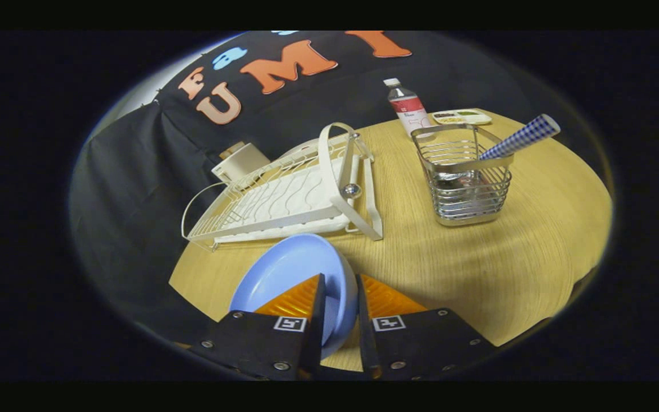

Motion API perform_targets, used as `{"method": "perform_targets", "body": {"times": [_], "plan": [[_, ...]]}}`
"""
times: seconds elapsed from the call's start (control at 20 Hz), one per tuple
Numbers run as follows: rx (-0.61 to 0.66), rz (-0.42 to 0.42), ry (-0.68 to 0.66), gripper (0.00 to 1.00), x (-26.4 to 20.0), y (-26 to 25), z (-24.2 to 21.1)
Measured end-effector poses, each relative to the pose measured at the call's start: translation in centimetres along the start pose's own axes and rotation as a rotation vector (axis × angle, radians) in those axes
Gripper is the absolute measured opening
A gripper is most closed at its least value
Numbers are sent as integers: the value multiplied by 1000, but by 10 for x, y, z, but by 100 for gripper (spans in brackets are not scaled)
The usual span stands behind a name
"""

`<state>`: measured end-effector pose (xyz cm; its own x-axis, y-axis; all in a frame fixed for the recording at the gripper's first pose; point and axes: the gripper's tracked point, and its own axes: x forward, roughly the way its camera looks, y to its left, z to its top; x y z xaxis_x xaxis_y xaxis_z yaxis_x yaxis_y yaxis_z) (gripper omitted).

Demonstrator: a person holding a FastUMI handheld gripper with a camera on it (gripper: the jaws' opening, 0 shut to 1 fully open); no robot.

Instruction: Take the plate from the dish rack, then take the spoon from the basket and place it into the plate.

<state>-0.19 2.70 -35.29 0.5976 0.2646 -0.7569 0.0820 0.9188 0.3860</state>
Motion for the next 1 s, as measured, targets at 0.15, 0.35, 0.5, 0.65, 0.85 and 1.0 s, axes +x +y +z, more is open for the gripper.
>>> {"method": "perform_targets", "body": {"times": [0.15,0.35,0.5,0.65,0.85,1.0], "plan": [[-34,-54,-31,29,5,-8,2],[-157,-147,-34,27,7,-21,-1],[-162,-139,-66,33,5,-18,7],[-200,-177,-124,42,-2,-25,19],[-190,-223,-248,53,-20,-39,49],[-224,-332,-345,70,-33,-64,70]]}}
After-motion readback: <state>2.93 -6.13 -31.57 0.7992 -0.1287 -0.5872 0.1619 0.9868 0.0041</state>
